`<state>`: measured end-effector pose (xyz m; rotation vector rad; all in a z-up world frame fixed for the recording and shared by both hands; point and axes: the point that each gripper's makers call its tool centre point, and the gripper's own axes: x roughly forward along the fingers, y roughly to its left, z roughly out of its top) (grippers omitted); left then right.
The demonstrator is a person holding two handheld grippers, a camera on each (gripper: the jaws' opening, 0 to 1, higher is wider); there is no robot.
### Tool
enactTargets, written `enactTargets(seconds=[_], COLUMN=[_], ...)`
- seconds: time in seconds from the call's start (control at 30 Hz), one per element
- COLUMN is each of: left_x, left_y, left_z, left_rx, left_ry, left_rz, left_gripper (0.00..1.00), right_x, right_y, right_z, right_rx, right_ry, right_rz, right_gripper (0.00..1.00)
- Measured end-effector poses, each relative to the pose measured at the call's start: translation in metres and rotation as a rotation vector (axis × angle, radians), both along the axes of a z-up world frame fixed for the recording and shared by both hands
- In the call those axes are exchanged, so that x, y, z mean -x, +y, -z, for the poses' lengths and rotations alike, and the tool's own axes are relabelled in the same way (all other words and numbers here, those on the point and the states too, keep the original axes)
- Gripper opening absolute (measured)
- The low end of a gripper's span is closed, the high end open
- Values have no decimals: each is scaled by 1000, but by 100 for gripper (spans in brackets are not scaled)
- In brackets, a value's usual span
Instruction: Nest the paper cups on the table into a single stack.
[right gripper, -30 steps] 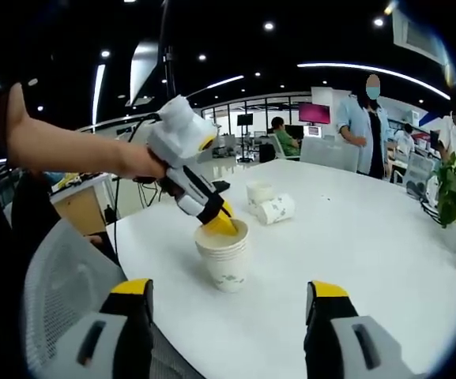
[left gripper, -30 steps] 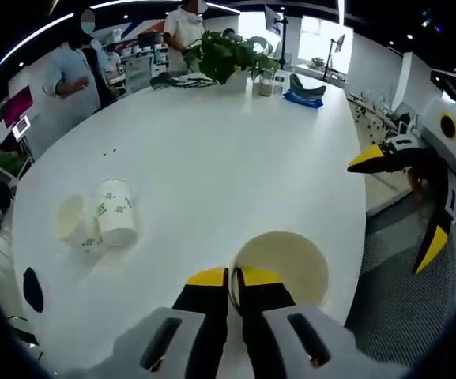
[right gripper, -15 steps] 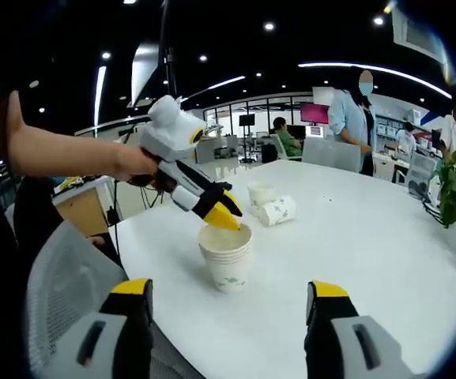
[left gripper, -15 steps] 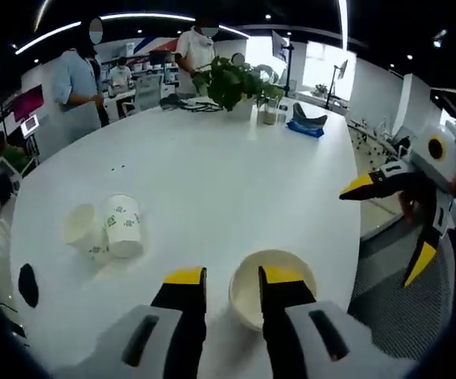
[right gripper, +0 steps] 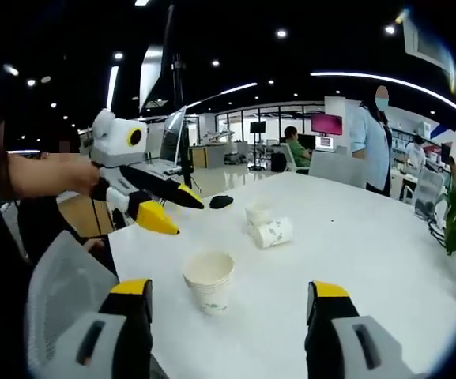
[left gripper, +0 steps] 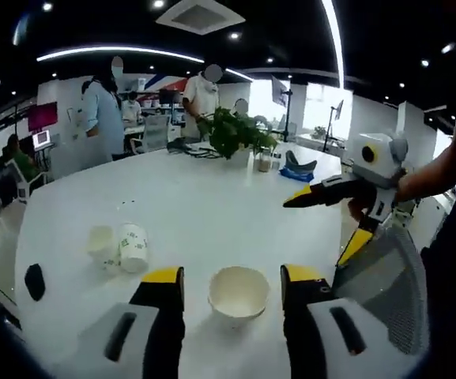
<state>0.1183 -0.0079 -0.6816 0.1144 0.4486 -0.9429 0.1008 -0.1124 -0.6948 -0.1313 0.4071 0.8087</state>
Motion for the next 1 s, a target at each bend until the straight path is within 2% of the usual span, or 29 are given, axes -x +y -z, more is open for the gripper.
enactTargets(seconds=[0.17,0.4,0.5,0.63,0.73,0.87,1.0], left_x=[8,21,25,26,27,27,28], left_y=[16,24,28,36,38,46,48], left_z=[1,2,3,-1,-6,-7,-11], left_rx=[-24,-3,0,21,38,17,25], left_ry=[-15,-4,11,1,-6,-18,-23], left_rz=[-19,-52,-73,-109,-123,-139,-141], left_gripper=[52,60,62,64,67,70,72], right_x=[-17,-43,-60,-79,-92,-112,-128], right_y=[4,16,21,27,30,36,39], right_z=[-5,-9,-9,-9,-7,-2,7], right_rx=[-6,5,8,14,17,35,46], right_ry=[3,-8,-2,-4,-3,4,22], right_rz=[-24,-75,-89,-92,-91,-101,-106], right_gripper=[80,78,78,76,75,75,74])
